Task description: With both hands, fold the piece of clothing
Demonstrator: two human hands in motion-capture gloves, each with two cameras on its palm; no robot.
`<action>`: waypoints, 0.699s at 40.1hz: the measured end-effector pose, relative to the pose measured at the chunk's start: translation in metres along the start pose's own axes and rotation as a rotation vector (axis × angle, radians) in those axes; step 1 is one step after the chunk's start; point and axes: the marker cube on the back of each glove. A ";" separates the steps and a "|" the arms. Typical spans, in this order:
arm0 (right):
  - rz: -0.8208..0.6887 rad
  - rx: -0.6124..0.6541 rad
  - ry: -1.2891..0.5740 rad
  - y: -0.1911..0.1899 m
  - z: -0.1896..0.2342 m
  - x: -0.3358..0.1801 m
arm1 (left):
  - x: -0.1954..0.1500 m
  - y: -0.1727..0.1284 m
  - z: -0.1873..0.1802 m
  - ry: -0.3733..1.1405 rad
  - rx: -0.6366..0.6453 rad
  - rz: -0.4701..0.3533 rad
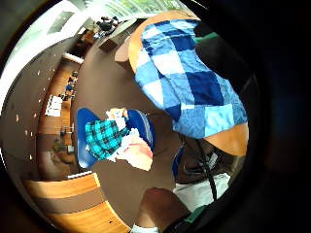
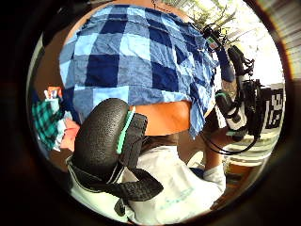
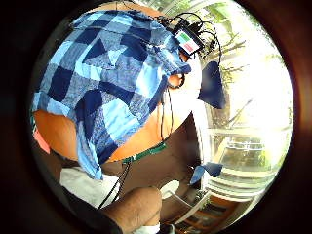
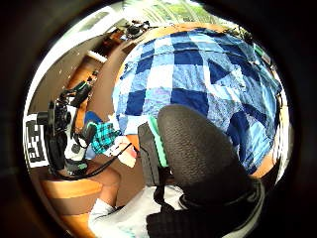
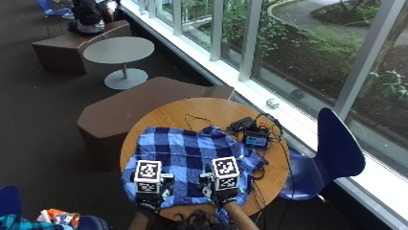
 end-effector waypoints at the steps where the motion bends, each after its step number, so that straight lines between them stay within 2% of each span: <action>1: 0.000 0.000 0.000 0.000 0.000 0.000 | 0.000 0.002 -0.001 0.002 -0.005 0.001; 14: -0.016 -0.026 0.027 0.013 0.010 0.000 | 0.002 0.013 0.011 0.001 -0.055 0.031; 20: -0.072 -0.132 -0.011 0.036 0.034 -0.001 | 0.000 0.029 0.044 -0.010 -0.178 0.065; 24: -0.052 -0.208 0.012 0.051 0.062 0.011 | -0.011 0.035 0.077 -0.032 -0.276 0.048; 28: -0.010 -0.282 0.031 0.057 0.086 0.025 | -0.022 0.032 0.105 -0.005 -0.300 0.016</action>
